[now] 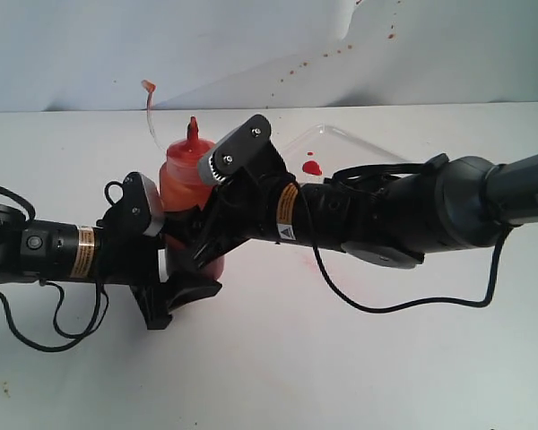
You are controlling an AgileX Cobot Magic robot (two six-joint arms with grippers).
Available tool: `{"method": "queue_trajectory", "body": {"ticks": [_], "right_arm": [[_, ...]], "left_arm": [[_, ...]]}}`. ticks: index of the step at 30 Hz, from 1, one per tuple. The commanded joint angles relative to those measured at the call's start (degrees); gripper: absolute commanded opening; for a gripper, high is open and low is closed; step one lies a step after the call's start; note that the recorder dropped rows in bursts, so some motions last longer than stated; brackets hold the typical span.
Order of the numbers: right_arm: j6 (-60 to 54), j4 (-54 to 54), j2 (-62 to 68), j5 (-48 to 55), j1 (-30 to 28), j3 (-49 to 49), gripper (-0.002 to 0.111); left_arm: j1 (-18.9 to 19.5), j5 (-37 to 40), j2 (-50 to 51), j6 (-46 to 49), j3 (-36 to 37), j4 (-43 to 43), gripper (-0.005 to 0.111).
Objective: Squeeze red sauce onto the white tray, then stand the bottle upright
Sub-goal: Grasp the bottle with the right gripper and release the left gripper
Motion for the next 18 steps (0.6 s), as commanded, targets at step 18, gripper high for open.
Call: {"method": "queue_trajectory", "body": {"ticks": [18], "right_arm": [[-1.4,-4.3,3.3,2.9,2.9,-2.0,0.009]], "left_arm": [[-0.3,10.7,2.3,-5.3,0.2,5.9,0.0]]}}
